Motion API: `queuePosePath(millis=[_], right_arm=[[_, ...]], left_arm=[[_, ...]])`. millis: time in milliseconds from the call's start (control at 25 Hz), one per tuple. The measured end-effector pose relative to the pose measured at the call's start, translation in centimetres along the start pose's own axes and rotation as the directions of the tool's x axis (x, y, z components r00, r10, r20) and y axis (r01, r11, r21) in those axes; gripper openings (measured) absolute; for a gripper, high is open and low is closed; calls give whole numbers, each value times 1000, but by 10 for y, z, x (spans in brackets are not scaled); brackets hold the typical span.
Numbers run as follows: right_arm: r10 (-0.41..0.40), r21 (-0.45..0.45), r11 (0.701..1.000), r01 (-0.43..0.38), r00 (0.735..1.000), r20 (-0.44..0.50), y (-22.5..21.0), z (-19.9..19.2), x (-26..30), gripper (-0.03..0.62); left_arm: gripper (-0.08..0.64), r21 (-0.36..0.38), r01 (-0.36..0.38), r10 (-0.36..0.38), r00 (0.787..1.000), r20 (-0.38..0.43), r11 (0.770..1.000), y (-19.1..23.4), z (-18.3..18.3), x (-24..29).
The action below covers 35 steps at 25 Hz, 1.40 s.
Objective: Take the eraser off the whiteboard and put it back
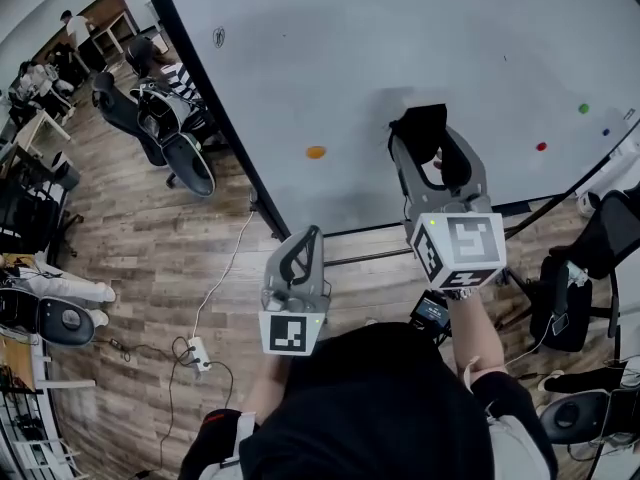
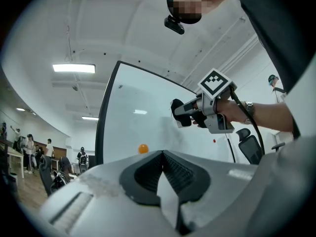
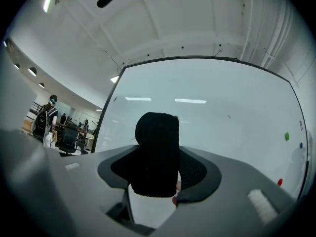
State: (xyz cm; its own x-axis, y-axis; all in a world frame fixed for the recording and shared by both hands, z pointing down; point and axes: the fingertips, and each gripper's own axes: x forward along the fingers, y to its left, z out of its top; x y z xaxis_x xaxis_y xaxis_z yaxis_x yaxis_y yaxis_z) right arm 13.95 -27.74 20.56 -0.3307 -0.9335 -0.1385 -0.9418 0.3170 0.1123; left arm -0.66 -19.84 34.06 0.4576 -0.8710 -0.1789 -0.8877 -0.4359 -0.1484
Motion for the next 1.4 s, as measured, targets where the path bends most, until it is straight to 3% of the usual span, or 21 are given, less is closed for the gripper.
queuePosePath(millis=[760, 1000, 1400], right_arm=[[-30, -14, 999, 30, 1000, -1, -17, -2, 38, 233], [-24, 7, 1000, 24, 1000, -19, -19, -14, 40, 233], [-20, -5, 1000, 20, 1000, -9, -18, -14, 41, 238]], left_arm=[[3, 13, -72, 72, 997, 11, 997, 19, -13, 13], [3, 0, -86, 86, 996, -26, 996, 22, -21, 14], [2, 11, -69, 69, 997, -25, 998, 19, -21, 20]])
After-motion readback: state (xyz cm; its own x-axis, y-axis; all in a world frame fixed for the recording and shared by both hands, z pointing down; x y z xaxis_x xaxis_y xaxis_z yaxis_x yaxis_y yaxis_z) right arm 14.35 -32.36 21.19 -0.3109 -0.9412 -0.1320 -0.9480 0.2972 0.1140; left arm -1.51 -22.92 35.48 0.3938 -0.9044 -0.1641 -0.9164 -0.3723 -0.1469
